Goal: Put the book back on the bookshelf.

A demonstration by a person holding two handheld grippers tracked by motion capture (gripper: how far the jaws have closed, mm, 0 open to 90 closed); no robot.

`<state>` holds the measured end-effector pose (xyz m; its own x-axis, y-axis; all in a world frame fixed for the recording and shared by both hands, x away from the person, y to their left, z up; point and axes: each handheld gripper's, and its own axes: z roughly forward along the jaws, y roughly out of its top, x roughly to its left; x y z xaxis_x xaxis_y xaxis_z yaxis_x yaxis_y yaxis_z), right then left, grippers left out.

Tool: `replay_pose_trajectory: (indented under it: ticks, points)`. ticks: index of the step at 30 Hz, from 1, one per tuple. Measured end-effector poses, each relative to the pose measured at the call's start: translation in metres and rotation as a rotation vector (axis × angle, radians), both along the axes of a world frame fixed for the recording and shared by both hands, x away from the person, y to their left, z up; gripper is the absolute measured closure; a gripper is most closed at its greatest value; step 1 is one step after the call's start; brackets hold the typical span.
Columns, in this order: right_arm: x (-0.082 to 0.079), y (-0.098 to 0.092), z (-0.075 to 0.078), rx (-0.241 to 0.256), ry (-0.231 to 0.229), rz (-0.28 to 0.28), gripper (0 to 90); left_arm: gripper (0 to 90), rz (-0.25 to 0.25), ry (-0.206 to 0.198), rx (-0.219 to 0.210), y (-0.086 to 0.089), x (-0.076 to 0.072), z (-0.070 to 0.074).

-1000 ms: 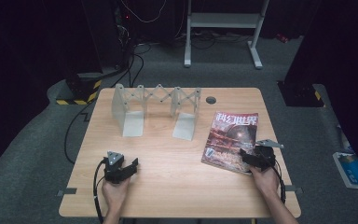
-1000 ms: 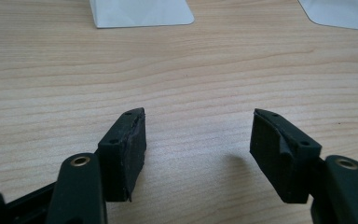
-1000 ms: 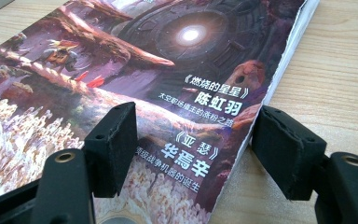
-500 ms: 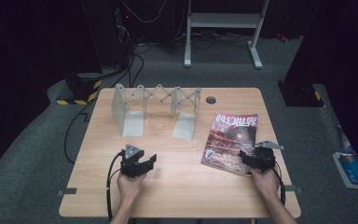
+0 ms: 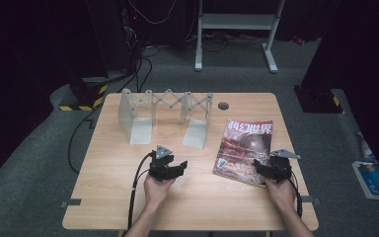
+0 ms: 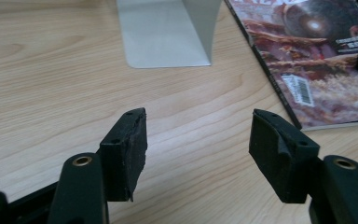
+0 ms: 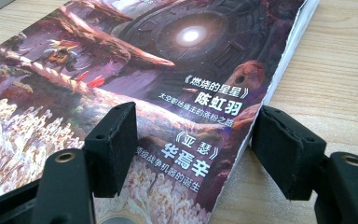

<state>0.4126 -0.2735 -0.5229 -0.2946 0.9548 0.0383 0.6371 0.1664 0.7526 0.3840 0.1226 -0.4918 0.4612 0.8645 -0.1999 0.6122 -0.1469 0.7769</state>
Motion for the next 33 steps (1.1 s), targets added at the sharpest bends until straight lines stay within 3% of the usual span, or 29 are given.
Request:
replay_pose_trajectory:
  ticks: [5,9,15,20,25,33]
  points:
    - [0.0,0.0,0.0,0.001,-0.002,0.001,31.7,35.9,-0.03,0.01,0.027,-0.021,0.008,0.002]
    - [0.0,0.0,0.0,0.002,-0.001,0.001,31.7,36.2,-0.045,0.009,-0.005,-0.034,0.011,0.001]
    - [0.0,0.0,0.0,-0.001,-0.002,0.002,31.7,36.3,-0.103,0.021,0.036,-0.063,0.019,0.0]
    - [0.0,0.0,0.0,-0.002,-0.002,0.002,31.7,35.9,-0.112,0.024,0.012,-0.078,0.024,-0.003]
    - [0.0,0.0,0.0,-0.003,-0.003,0.002,31.7,35.5,-0.148,0.046,0.057,-0.1,0.033,-0.01]
    - [0.0,0.001,0.0,-0.005,-0.001,-0.002,31.8,35.9,-0.154,0.052,0.04,-0.12,0.041,-0.015]
